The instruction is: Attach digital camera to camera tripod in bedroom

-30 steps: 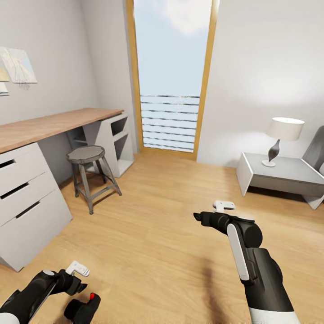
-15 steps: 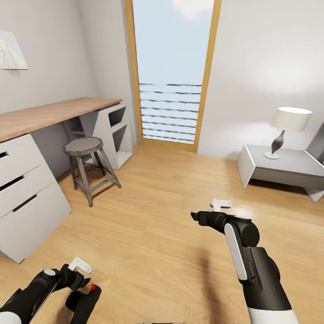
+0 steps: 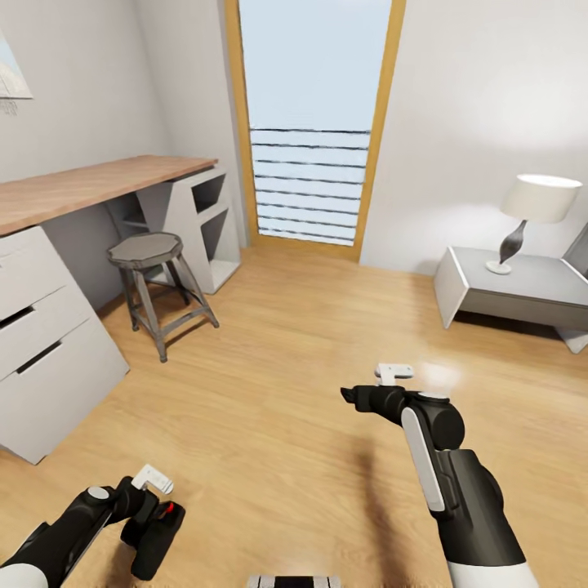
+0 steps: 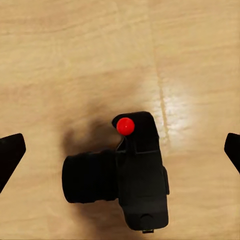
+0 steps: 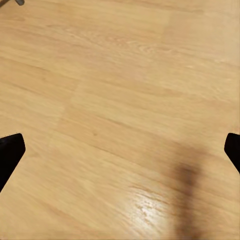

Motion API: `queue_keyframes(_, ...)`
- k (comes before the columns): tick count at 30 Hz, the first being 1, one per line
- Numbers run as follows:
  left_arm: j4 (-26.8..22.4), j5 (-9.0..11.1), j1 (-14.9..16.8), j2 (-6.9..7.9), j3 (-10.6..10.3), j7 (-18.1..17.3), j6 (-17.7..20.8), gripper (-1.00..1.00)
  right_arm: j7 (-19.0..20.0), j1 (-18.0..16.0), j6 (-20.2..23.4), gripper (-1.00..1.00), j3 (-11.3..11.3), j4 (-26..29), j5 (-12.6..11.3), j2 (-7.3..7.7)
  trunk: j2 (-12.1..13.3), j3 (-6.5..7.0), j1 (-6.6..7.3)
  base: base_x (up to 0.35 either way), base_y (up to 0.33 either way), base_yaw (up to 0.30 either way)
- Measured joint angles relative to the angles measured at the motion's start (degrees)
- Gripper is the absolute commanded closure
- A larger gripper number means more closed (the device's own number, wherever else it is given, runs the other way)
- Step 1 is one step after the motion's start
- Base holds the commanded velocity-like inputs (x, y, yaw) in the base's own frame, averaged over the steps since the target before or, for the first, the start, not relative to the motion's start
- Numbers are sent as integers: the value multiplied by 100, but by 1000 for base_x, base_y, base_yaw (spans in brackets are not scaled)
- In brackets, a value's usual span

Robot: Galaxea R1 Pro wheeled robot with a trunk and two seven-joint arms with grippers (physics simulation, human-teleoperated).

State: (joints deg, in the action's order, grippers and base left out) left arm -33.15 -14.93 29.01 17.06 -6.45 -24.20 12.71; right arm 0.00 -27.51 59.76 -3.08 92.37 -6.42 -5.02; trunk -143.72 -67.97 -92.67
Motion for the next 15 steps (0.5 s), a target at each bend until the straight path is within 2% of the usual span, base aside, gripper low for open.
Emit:
queue_keyframes(6,1,4,11,-73,6,43,4,-100,0,-3,0,-100,-8,-1,0,2,-8,-133,-16,0,0,0)
queue_keyframes(15,6,40,45,-407,22,564,54,-100,0,-4,0,-100,-12,-1,1,6,-20,-333,-39,0,0,0)
